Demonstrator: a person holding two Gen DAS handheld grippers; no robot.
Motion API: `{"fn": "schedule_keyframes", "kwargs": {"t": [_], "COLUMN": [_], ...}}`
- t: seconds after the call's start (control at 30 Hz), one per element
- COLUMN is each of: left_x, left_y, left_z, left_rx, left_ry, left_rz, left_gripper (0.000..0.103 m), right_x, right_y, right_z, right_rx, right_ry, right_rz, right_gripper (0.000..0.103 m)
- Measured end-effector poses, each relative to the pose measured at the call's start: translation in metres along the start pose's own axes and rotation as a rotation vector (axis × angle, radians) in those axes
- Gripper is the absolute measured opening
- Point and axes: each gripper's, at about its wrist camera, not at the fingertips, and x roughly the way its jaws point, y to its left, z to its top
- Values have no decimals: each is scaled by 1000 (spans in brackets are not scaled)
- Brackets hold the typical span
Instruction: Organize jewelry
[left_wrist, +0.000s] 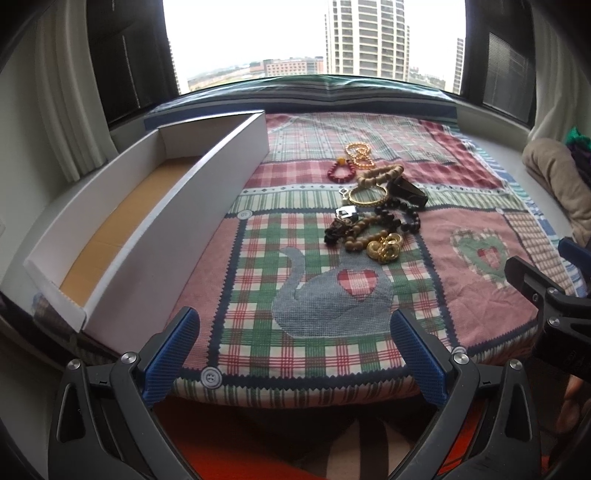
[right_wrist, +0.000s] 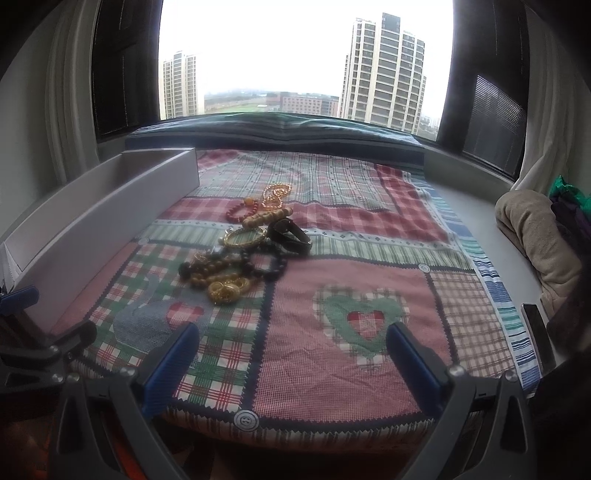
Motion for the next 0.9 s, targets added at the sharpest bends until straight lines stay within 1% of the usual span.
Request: {"fn": "schedule_keyframes", "kwargs": {"t": [0.33,0.6,0.9], "left_x": [1,-2,0], "left_y": [2,7,5], "left_z": [-4,-6,-7], "left_rx": [-7,-33,-31], "left_ry": [12,7,20], "left_rz": [-22,-21,-24], "left_gripper": [103,103,103], "right_x": [0,-1,0], "right_y": [2,4,2], "right_z": [-5,-6,-7], "right_rx": [-3,-6,7], "right_ry": [12,13,16], "right_rz": [4,8,3], "right_gripper": [103,103,103]}}
